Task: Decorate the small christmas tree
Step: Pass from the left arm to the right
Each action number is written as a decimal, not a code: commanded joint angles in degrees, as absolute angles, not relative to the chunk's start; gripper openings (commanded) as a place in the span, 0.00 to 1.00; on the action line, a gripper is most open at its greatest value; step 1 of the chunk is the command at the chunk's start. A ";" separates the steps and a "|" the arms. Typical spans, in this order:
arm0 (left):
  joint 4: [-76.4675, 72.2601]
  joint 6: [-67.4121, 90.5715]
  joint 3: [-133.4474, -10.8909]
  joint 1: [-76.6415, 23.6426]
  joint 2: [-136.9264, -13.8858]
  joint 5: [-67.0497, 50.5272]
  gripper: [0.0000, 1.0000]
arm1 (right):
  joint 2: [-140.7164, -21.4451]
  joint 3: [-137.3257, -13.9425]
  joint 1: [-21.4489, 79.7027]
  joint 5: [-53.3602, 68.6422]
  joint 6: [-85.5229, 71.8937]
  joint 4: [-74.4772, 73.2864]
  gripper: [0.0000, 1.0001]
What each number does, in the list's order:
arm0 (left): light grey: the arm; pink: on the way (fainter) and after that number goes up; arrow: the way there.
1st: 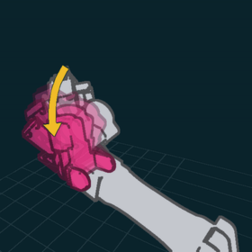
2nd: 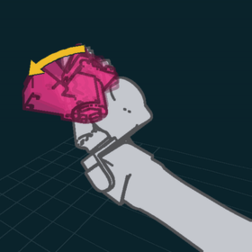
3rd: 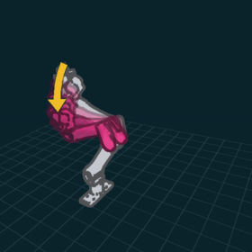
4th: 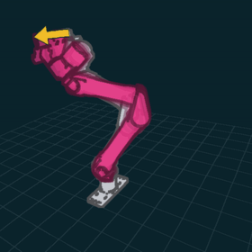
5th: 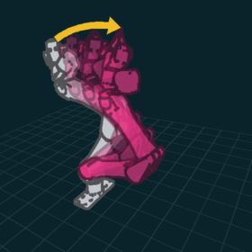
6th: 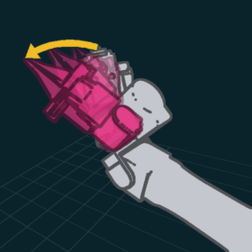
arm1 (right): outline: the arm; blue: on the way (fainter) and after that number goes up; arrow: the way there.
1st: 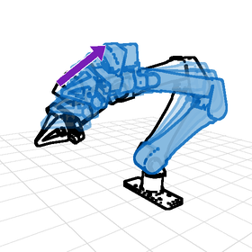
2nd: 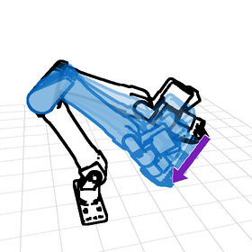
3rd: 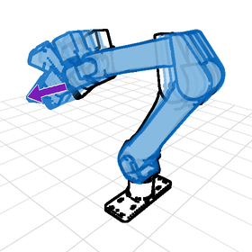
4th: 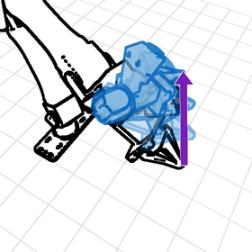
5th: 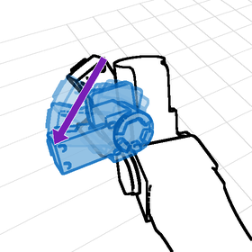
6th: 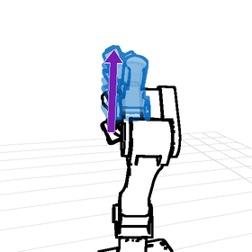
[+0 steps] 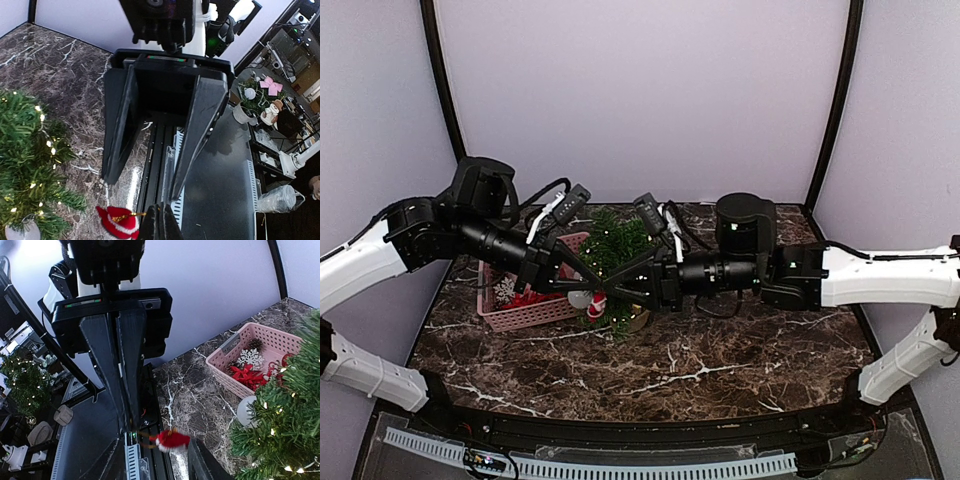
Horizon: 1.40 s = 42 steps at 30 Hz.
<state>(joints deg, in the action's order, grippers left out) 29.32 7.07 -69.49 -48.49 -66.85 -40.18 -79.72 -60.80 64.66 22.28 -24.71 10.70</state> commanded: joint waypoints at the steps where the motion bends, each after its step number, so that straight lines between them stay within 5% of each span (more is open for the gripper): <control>1: 29.27 6.21 -72.14 -50.35 -68.13 -43.96 0.00 | -81.52 -63.85 66.15 23.92 -22.62 13.76 0.41; 9: 29.93 5.42 -73.68 -50.95 -68.74 -45.64 0.00 | -79.46 -60.25 66.27 27.11 -23.70 16.48 0.35; 16: 29.00 5.63 -75.04 -50.98 -68.54 -47.78 0.00 | -77.19 -53.36 65.81 26.12 -25.34 23.22 0.73; 22: 27.42 6.66 -76.05 -51.01 -68.38 -49.50 0.00 | -78.18 -49.18 65.21 28.25 -28.16 31.65 0.84; 37: 24.92 8.66 -77.42 -51.10 -68.64 -51.51 0.00 | -83.19 -49.48 65.64 34.38 -31.29 41.87 0.81; 42: 24.17 8.88 -77.78 -51.12 -68.56 -51.98 0.00 | -84.39 -49.31 65.78 37.32 -33.92 46.21 0.63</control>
